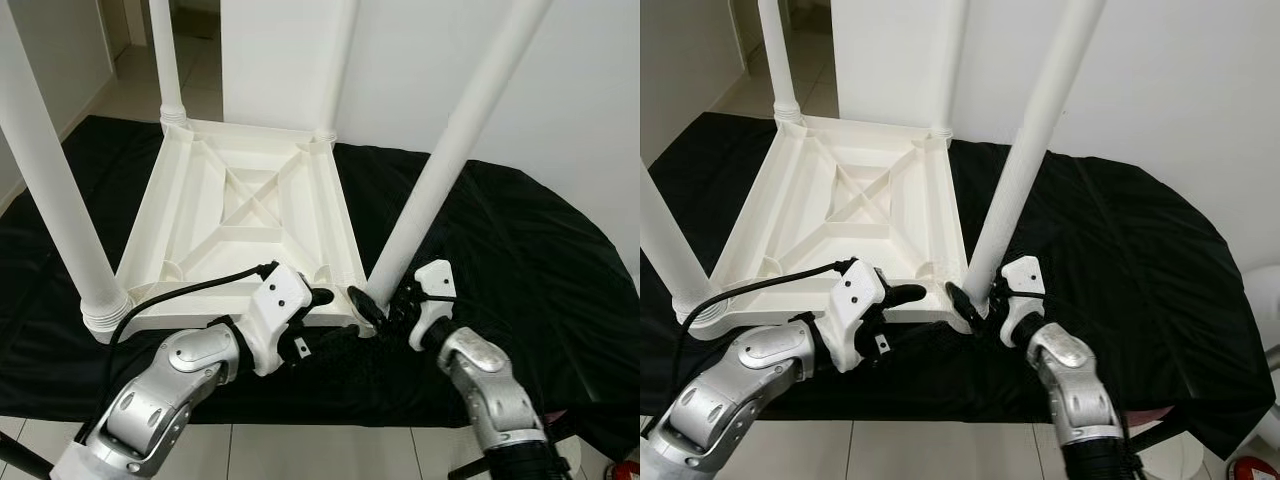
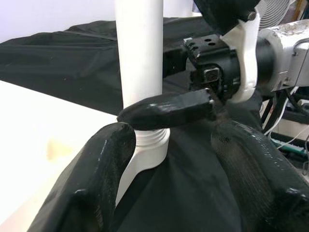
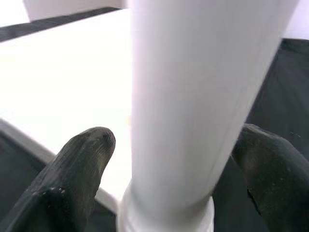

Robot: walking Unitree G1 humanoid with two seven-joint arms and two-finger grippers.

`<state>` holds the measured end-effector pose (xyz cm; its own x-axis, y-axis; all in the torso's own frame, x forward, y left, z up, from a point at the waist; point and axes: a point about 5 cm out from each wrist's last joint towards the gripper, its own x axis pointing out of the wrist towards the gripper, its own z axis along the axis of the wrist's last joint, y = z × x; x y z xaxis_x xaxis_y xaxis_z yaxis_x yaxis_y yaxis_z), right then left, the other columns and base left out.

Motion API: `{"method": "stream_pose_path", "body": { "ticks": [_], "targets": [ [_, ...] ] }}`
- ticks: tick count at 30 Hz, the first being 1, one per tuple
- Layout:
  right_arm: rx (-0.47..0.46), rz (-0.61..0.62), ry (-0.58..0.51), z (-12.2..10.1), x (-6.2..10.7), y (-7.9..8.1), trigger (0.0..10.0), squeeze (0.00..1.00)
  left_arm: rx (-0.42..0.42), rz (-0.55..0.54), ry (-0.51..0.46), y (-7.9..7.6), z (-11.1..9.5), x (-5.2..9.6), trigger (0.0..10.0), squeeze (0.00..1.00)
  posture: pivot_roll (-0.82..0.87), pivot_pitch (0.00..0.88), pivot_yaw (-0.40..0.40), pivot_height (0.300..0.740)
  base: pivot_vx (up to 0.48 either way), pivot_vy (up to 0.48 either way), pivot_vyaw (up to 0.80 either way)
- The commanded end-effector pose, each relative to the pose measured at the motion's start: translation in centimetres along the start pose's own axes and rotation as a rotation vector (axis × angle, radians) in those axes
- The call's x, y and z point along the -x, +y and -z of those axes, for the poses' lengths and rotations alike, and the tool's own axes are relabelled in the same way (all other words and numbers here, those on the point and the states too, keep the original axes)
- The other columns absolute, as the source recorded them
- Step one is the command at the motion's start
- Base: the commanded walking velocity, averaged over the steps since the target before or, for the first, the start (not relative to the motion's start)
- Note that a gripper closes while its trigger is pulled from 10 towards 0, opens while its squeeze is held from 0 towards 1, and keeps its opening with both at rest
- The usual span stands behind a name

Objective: Building children table

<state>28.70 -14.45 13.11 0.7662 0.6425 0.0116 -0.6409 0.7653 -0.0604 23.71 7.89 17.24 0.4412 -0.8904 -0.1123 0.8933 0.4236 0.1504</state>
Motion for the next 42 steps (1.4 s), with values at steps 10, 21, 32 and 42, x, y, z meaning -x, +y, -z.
{"method": "stream_pose_path", "body": {
  "ticks": [10, 21, 32, 42],
  "targets": [
    [0.066, -0.162, 0.068, 1.2, -1.4, -1.3, 10.0, 0.0, -0.016, 0.041, 0.009, -0.3, 0.1, 0.0, 10.0, 0.0, 0.05, 0.0, -0.112, 0.74, 0.0, 0.0, 0.0],
    [0.062, -0.214, 0.07, 2.1, -3.4, -0.5, 5.0, 0.0, -0.021, 0.034, 0.009, 0.0, 0.0, 0.0, 10.0, 0.0, 0.06, 0.0, -0.11, 0.74, 0.0, 0.0, 0.0],
    [0.024, -0.234, 0.046, 2.6, -3.4, -0.2, 1.7, 0.0, -0.016, 0.039, 0.013, -0.1, 0.1, 0.0, 10.0, 0.0, 0.06, 0.0, -0.109, 0.74, 0.0, 0.0, 0.0],
    [-0.043, -0.05, 0.089, 3.1, -3.4, 0.2, 10.0, 0.0, -0.014, 0.04, 0.019, -0.1, 0.2, 0.1, 10.0, 0.0, 0.05, 0.0, -0.11, 0.74, 0.0, 0.0, 0.0]
  ]
}}
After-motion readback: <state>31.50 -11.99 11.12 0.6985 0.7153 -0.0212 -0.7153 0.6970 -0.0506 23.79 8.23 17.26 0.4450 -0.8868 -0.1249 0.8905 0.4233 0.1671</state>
